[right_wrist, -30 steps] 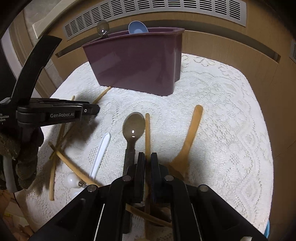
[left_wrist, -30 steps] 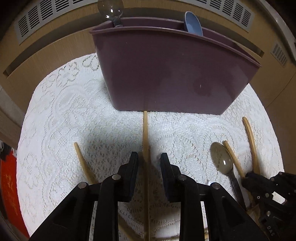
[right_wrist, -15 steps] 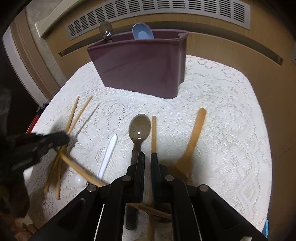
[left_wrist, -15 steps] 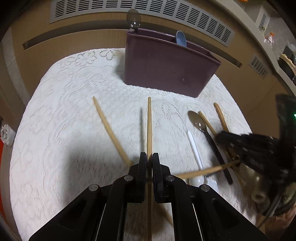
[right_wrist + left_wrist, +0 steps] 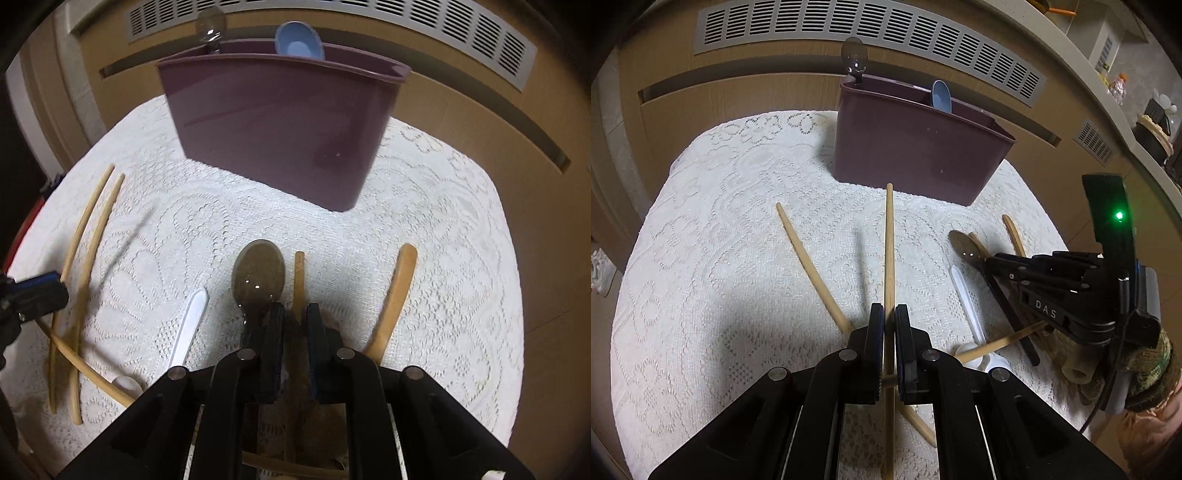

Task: Organize utensils
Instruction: 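Lift the chopsticks upright with both grippers, then carry both chopsticks over the purple caddy and open both grippers to drop them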

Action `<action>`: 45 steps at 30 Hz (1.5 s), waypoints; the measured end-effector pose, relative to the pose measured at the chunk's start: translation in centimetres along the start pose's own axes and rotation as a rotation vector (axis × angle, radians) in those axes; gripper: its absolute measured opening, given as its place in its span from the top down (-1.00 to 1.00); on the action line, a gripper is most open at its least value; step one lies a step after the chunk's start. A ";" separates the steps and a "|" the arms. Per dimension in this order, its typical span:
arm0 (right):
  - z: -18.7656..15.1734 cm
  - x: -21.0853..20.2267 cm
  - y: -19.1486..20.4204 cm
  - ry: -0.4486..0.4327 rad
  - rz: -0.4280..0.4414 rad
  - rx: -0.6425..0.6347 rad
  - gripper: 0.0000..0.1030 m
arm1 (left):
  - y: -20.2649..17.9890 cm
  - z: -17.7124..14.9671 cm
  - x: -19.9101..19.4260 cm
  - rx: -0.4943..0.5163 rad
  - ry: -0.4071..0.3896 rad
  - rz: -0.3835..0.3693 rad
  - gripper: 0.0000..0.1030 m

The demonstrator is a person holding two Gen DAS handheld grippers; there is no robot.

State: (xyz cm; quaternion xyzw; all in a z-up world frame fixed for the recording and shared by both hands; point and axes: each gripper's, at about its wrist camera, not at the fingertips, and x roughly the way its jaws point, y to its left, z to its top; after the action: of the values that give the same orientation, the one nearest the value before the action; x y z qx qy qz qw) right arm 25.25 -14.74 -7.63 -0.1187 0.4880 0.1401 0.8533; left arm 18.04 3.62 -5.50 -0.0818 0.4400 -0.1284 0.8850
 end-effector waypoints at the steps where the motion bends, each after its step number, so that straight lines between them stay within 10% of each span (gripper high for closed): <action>1: 0.0 -0.1 0.1 0.000 0.008 -0.001 0.87 | 0.0 0.0 -0.1 0.001 0.001 -0.002 0.89; 25: -1.9 -13.5 0.0 -0.318 0.144 0.072 0.87 | -3.8 0.6 -8.6 0.065 -0.189 -0.026 0.89; 45: 6.6 -27.2 -2.5 -0.709 0.067 0.033 0.87 | -9.7 12.9 -17.0 0.264 -0.510 0.007 0.89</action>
State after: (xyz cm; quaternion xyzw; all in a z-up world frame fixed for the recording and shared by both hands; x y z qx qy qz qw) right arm 18.21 -18.15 19.30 -0.0326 0.1672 0.1927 0.9663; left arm 17.02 -0.11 17.60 0.0060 0.1830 -0.1566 0.9705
